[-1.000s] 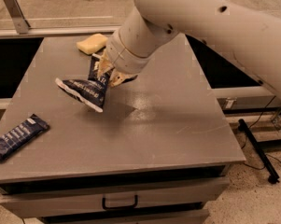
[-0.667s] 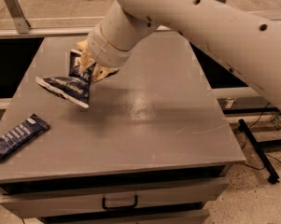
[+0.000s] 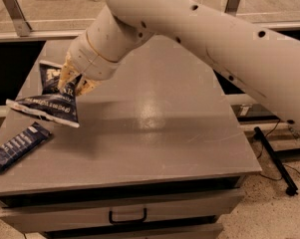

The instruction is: Move blue chip bag near rxbar blueberry

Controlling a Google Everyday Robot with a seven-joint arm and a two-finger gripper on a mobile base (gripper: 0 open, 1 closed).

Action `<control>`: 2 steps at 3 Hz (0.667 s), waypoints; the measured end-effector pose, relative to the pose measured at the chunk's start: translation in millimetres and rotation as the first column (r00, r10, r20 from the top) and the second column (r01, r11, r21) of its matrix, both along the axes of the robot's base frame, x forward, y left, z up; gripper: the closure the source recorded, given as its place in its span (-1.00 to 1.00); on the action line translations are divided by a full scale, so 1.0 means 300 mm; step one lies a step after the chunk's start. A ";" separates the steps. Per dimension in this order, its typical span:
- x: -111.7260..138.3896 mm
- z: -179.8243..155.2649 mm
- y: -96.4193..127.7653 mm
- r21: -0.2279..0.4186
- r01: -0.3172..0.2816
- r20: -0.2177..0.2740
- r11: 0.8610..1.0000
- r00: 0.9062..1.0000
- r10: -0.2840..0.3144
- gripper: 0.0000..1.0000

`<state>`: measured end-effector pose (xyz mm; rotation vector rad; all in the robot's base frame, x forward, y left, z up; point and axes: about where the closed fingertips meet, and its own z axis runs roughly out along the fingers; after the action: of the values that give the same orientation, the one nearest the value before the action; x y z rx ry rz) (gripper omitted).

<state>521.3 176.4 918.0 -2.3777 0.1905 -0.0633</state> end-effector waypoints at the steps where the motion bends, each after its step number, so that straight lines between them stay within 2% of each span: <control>1: -0.069 -0.015 0.064 0.002 -0.104 0.016 0.995 0.994 0.104 0.63; 2: -0.107 -0.063 0.116 -0.037 -0.159 0.032 0.987 0.987 0.160 0.19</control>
Offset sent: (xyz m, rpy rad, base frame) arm -0.0420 0.0518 -0.0392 -0.0874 -0.0610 0.2243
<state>489.2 211.1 899.3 -2.4158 -0.0177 -0.0319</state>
